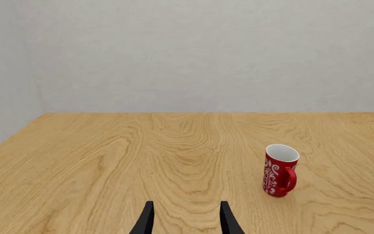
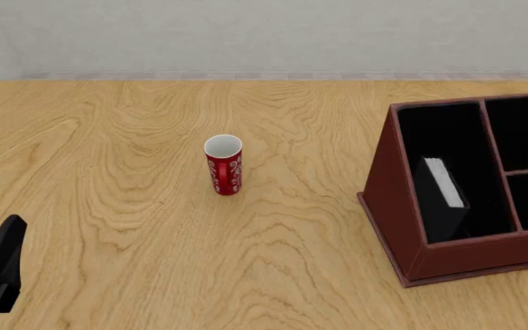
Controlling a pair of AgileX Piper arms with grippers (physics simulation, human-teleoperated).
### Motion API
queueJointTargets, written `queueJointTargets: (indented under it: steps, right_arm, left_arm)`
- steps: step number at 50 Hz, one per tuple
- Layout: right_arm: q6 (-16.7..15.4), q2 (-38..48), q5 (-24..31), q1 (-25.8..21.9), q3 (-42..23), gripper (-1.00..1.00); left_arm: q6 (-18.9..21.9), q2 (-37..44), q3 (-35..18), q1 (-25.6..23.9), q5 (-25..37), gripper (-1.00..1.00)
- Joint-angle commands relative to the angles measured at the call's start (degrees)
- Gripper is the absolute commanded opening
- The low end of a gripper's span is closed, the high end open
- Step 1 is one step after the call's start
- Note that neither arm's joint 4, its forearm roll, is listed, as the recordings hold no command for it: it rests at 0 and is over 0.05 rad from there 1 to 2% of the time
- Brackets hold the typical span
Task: Pick up the book and place it in the left compartment of the caddy.
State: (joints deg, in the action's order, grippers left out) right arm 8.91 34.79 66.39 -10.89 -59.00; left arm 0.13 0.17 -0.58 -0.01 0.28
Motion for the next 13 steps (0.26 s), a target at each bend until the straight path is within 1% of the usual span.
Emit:
queueJointTargets:
  steps: [1,3,5,6,7,8,9,11,13]
  right_arm:
    - [-0.35,-8.35,3.49,-0.07,-1.39,1.0]
    - [-1.23,-9.83,3.5,0.14,-1.51,1.0]
    - [-0.22,-11.99,3.5,-0.71,-2.27,1.0]
    - [-0.24,-12.69,3.5,-0.81,-2.41,1.0]
    - [-0.63,-14.3,3.5,-1.16,-1.76,1.0]
    - [-0.12,-15.21,3.5,-1.31,-1.22,1.0]
    - [-0.15,-16.77,3.5,-2.05,-0.79,1.0]
    - [0.03,-19.39,3.5,-1.93,0.43,1.0]
    - [-0.93,-20.96,3.5,-1.42,-0.09,1.0]
  left_arm:
    - [0.02,0.0,0.06,-0.01,-0.07,1.0]
    - [0.03,0.0,0.06,-0.02,-0.07,1.0]
    - [0.02,0.0,0.06,-0.01,-0.07,1.0]
    - [0.02,0.0,0.06,-0.01,-0.08,1.0]
    - [0.02,0.0,0.06,-0.01,-0.08,1.0]
    - [0.02,0.0,0.06,-0.01,-0.08,1.0]
    - [0.03,0.01,0.06,-0.02,-0.06,1.0]
    - [0.02,0.0,0.06,0.0,-0.07,1.0]
    - [0.03,0.01,0.06,-0.02,-0.06,1.0]
